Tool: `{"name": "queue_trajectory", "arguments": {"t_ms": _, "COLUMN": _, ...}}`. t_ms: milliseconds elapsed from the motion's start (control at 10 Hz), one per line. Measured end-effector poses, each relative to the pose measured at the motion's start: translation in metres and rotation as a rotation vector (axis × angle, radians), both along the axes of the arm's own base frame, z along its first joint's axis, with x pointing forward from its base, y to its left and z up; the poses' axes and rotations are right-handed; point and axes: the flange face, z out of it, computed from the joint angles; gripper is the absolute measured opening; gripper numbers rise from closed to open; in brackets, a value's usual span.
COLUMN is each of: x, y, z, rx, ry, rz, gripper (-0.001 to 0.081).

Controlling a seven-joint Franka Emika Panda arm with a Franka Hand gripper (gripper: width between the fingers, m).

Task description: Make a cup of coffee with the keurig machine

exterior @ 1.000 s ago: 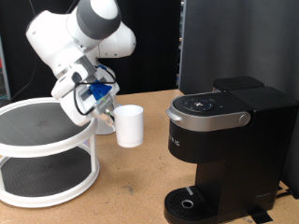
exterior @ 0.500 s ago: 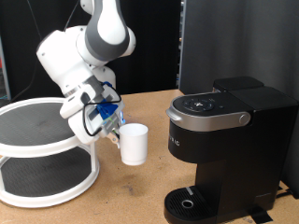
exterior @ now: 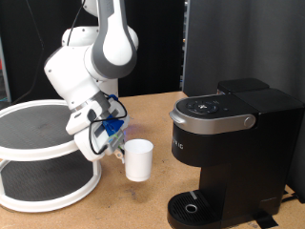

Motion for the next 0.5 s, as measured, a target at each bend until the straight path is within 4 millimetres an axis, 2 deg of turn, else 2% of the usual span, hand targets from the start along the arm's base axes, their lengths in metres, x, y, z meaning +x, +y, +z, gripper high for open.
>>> {"name": "queue_trajectory", "arguments": {"t_ms": 500, "x": 0.008, "y": 0.004, "z": -0.02, "rx": -0.012, "ry": 0.021, "rz": -0.022, "gripper": 0.0073}}
